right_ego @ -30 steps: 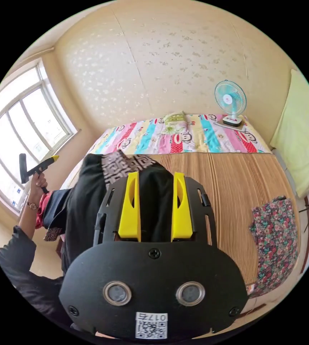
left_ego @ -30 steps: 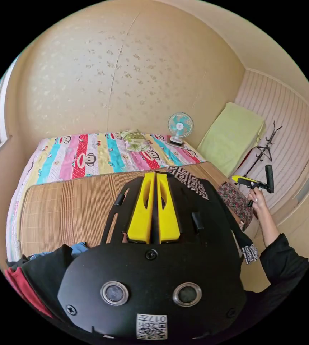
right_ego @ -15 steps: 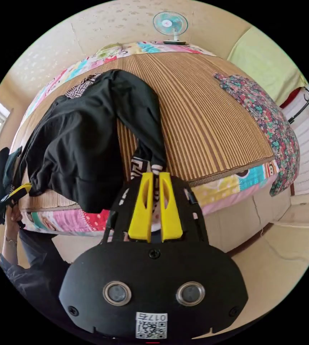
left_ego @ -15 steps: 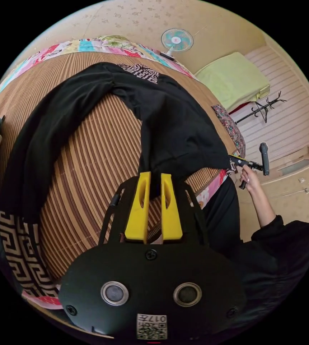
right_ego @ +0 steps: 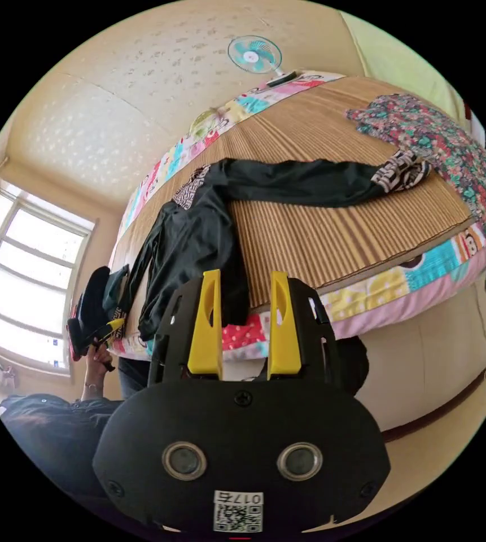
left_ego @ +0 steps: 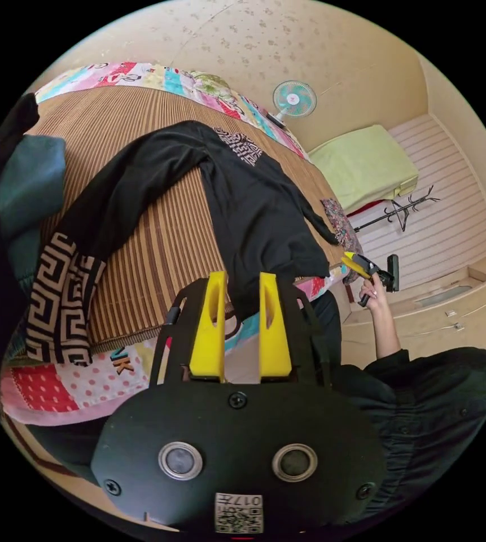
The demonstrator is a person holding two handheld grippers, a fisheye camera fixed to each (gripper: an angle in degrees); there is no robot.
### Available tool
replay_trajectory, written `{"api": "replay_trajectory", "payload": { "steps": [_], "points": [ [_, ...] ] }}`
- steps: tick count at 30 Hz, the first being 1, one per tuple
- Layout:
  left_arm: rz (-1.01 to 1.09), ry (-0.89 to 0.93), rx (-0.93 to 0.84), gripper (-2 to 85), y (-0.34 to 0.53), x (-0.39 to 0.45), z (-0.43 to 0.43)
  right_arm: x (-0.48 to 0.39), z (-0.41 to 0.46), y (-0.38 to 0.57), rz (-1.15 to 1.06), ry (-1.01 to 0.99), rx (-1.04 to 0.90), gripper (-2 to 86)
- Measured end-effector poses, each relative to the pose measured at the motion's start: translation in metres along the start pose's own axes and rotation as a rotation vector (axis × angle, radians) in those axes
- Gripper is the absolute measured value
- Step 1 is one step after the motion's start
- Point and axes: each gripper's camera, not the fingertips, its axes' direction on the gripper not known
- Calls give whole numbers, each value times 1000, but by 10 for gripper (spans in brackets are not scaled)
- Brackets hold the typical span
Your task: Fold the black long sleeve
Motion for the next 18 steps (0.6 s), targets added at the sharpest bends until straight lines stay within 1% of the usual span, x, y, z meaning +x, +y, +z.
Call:
{"api": "replay_trajectory", "payload": {
  "steps": [2,3,4,5,6,7,9,10,11,13,15,16,17,18],
  "points": [
    [-4,-25,-57,83,-16,-4,14,3,37,21,70,27,-70,106],
    [-2,-26,-88,75,-20,-5,21,2,35,28,80,60,-28,101],
    [14,-39,-174,51,-24,-6,40,-1,28,41,72,129,10,61],
    [62,-39,-294,18,-20,-3,63,-1,21,48,44,126,-20,37],
    [79,-23,-318,13,-16,-1,68,1,17,53,42,121,-33,34],
    [99,-9,-300,4,-5,4,64,6,3,65,53,111,-39,28],
    [152,-64,-315,-1,15,15,50,15,-25,87,54,94,-36,23],
    [170,-96,-315,-3,30,21,38,21,-42,102,59,118,-52,20],
    [167,-88,-315,-4,47,23,27,28,-53,117,69,169,-94,18],
    [101,-37,-347,-1,74,18,18,40,-62,135,85,224,-171,15],
    [-7,19,-338,7,98,6,8,44,-73,152,45,215,-136,11],
    [-79,43,-268,14,114,-4,-7,47,-82,158,51,186,-89,9],
    [-161,44,-151,44,128,-16,-28,49,-91,161,57,131,-34,8],
    [-207,37,-89,58,135,-23,-40,48,-95,161,53,95,-5,7]
  ]
}}
